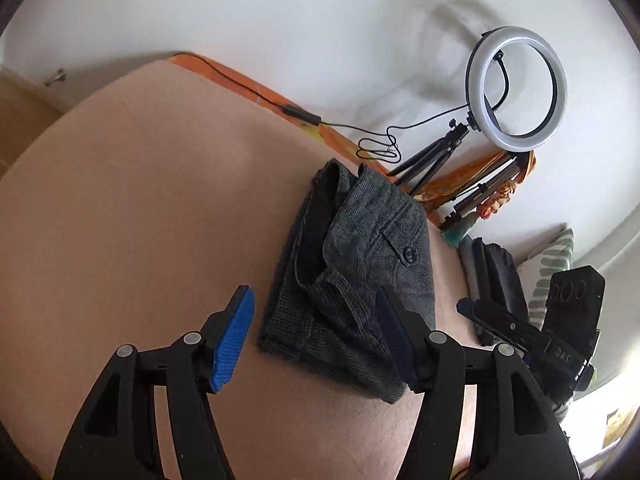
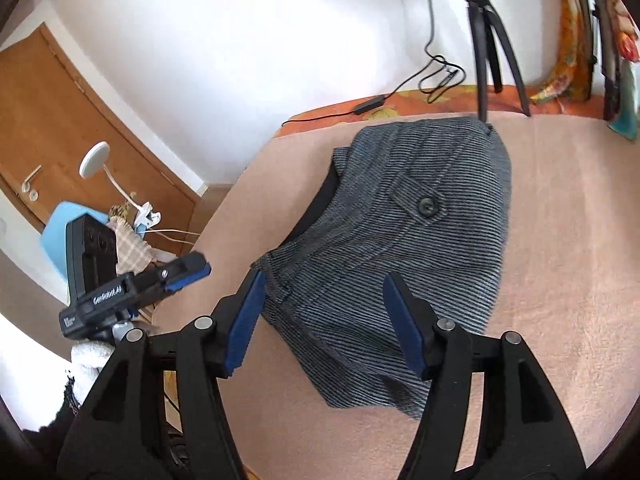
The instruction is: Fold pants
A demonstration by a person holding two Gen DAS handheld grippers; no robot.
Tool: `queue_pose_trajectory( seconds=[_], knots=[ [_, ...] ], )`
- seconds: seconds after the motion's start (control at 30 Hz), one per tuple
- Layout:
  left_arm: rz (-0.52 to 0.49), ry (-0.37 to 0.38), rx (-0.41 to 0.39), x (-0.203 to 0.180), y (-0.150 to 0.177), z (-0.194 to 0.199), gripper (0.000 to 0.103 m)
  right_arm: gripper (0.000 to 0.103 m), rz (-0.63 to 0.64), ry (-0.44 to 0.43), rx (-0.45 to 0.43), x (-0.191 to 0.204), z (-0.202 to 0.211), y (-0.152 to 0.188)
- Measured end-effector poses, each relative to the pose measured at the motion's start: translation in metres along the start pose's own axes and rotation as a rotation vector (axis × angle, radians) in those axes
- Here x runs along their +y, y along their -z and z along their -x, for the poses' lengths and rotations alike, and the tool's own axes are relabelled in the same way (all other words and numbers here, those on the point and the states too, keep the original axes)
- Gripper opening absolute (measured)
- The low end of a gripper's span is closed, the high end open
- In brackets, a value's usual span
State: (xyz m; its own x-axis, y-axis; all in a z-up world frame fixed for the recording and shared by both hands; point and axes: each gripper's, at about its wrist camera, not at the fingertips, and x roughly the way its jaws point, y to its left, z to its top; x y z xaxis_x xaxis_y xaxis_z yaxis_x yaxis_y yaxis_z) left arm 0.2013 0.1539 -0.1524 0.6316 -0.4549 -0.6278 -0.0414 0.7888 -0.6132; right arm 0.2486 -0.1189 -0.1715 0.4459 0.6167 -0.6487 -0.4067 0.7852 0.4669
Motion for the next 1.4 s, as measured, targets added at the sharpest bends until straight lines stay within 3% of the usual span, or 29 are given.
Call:
queue_pose_trajectory(
  seconds=[0.1, 0.2, 0.33, 0.7, 1.0, 1.13, 1.3, 1.4],
  knots=[
    [0.11, 0.056, 0.051, 0.007, 0.024, -0.015, 0.062, 0.066, -0.05, 0.014, 0.006, -0.025, 0.006, -0.002],
    [0.236, 0.066, 0.071, 0.018, 0.039, -0.029, 0.062, 0.067, -0.122, -0.008, 0.011, -0.049, 0.01, -0.001],
    [0.351, 0.102, 0.017, 0.03, 0.044, -0.033, 0.062, 0.067, -0.187, -0.018, 0.003, -0.073, 0.015, 0.0],
    [0.395, 0.142, -0.084, 0.031, 0.05, -0.043, 0.066, 0.067, -0.276, -0.031, -0.003, -0.105, 0.008, 0.003],
    [0.383, 0.086, -0.06, 0.026, 0.066, -0.035, 0.072, 0.067, -0.306, -0.022, -0.011, -0.113, 0.006, 0.001],
    [0.414, 0.102, -0.088, 0.027, 0.059, -0.043, 0.073, 0.067, -0.335, -0.042, -0.029, -0.114, 0.007, 0.0],
    [0.48, 0.18, -0.139, 0.032, 0.055, -0.046, 0.074, 0.067, -0.317, -0.038, -0.031, -0.109, 0.007, -0.005],
    [0.509, 0.175, -0.138, 0.034, 0.051, -0.048, 0.074, 0.067, -0.32, -0.032, -0.03, -0.11, 0.005, -0.008]
  ],
)
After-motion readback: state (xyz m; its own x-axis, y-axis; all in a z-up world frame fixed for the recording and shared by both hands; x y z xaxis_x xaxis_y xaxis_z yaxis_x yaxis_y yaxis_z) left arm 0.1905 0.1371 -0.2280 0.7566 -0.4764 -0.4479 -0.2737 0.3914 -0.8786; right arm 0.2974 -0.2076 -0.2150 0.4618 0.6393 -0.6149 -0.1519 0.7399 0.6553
